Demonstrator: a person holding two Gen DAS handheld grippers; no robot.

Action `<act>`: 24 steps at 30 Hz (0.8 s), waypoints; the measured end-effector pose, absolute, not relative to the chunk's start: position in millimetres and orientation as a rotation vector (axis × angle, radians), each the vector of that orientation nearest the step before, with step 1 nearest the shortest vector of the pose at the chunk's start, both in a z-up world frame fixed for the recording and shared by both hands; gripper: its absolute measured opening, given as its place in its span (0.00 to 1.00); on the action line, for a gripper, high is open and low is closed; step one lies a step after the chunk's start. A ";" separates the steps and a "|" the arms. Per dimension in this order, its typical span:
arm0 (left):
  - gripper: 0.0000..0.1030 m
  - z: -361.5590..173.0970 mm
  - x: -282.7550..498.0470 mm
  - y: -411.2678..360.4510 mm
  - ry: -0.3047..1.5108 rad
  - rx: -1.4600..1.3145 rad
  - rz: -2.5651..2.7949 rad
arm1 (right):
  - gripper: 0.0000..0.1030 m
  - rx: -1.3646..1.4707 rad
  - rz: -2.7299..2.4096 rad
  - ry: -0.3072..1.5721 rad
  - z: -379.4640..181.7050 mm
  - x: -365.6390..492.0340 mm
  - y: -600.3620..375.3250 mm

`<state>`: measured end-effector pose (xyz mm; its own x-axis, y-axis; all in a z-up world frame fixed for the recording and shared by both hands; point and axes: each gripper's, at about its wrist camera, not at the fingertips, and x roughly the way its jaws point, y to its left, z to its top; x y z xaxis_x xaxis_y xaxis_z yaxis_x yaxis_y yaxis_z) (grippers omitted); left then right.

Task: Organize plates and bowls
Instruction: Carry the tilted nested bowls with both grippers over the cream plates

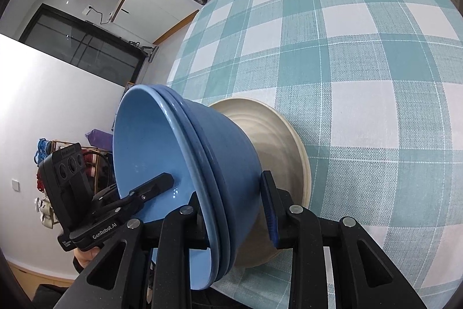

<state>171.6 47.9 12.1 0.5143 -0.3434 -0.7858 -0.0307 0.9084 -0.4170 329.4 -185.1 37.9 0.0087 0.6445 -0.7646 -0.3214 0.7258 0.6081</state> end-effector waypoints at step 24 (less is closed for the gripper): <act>0.29 14.3 177.8 65.0 1.013 -0.515 -0.212 | 0.33 0.408 0.799 1.472 24.2 343.4 -184.9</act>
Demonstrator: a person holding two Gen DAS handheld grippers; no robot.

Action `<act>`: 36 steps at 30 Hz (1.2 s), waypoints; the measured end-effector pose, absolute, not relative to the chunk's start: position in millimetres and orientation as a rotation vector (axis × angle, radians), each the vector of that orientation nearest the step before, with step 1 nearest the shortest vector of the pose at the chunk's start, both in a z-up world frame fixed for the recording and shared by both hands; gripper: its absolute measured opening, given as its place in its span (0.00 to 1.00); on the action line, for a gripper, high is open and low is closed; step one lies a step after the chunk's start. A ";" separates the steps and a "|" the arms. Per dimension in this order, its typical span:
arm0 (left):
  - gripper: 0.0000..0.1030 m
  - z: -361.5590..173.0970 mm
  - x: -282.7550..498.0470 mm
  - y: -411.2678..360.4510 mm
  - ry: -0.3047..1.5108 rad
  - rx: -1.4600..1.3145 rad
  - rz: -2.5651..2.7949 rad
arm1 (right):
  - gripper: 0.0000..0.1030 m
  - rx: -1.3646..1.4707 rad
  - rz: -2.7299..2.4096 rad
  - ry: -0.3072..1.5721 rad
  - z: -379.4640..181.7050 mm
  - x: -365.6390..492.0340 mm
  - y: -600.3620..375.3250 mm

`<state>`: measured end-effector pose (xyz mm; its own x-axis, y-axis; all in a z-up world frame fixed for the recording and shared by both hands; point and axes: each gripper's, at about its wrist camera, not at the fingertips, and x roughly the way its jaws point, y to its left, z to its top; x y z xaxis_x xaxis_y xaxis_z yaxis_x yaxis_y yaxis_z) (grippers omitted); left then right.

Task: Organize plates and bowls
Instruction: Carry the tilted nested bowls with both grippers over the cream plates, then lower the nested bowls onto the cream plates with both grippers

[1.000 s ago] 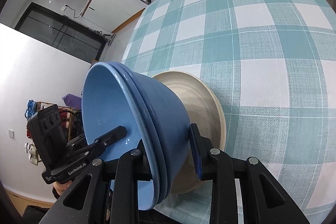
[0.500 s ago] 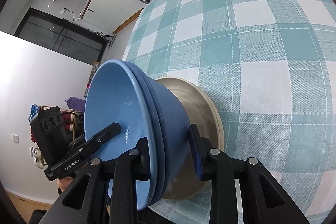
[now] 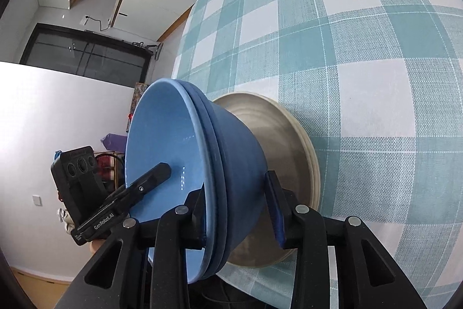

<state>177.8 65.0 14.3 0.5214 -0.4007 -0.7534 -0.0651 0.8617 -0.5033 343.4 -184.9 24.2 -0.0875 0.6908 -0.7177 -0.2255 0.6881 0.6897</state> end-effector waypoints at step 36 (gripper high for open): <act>0.96 37.2 147.3 54.7 0.824 -0.241 -0.070 | 0.90 0.091 0.755 1.104 63.2 298.7 -191.5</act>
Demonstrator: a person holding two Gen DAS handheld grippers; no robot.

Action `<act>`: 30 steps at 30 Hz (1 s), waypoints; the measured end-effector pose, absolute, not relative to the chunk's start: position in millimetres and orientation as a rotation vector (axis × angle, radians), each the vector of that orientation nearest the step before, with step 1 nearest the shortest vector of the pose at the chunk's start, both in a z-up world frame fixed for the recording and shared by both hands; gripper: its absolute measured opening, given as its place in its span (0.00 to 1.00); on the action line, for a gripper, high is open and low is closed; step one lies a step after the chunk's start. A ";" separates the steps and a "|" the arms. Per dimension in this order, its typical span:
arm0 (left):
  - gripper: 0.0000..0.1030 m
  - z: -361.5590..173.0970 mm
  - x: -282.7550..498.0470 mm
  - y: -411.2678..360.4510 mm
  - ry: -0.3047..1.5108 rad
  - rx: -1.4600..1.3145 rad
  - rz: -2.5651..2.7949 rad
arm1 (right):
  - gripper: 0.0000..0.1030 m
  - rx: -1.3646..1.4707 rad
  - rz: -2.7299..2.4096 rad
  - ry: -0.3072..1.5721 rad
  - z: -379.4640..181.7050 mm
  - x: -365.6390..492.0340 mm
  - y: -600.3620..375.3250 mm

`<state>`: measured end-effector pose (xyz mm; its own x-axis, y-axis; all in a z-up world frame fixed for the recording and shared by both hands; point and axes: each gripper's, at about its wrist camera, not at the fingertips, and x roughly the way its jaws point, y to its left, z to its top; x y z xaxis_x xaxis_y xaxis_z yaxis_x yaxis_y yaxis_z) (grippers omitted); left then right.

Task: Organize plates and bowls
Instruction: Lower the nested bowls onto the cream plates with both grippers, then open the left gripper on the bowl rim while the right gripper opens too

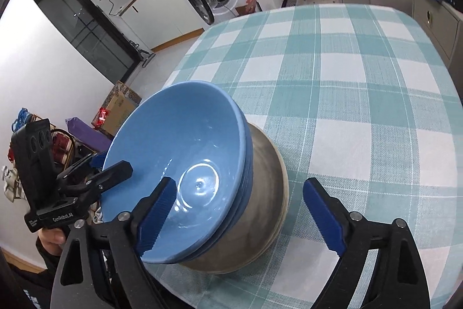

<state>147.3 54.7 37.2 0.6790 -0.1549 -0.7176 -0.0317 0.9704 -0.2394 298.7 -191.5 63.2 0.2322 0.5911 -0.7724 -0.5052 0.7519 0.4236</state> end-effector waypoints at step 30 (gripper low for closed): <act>1.00 54.2 74.3 29.7 0.515 -0.066 0.018 | 1.00 0.048 0.774 0.636 90.9 203.3 -226.3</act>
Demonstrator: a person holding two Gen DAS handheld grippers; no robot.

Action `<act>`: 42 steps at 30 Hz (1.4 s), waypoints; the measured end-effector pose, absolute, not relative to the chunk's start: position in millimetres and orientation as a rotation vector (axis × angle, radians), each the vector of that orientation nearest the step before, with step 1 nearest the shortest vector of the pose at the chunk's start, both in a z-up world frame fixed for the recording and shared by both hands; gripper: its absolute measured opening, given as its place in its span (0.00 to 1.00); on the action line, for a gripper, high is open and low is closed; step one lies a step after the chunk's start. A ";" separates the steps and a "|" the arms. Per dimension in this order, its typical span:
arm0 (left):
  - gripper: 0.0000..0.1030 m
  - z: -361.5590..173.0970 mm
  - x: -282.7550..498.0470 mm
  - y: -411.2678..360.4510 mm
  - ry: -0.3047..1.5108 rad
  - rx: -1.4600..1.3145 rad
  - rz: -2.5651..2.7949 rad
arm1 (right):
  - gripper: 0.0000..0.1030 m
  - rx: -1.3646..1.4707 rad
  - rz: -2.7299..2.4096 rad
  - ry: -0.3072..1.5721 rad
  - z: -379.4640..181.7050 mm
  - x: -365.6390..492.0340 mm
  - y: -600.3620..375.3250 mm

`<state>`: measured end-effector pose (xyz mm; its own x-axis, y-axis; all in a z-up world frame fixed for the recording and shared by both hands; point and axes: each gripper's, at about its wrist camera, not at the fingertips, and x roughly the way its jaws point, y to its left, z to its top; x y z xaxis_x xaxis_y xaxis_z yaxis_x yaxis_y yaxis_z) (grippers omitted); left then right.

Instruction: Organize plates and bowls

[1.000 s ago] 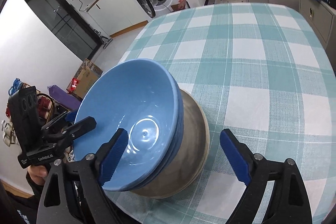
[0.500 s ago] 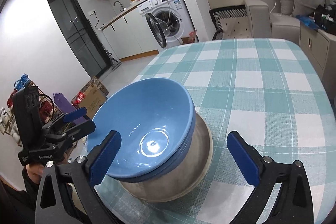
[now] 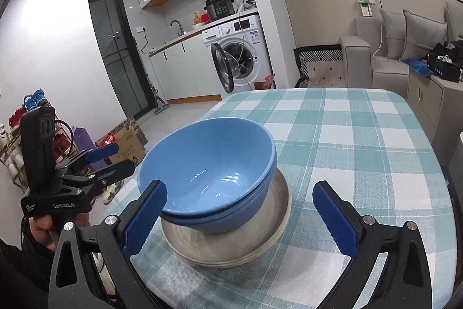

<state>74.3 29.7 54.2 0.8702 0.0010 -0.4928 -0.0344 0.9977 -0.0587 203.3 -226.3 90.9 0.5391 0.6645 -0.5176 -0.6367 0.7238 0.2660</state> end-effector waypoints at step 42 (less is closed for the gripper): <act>1.00 11.7 7.4 7.1 0.383 -0.040 0.096 | 1.00 -0.008 0.731 0.416 56.9 115.5 -252.3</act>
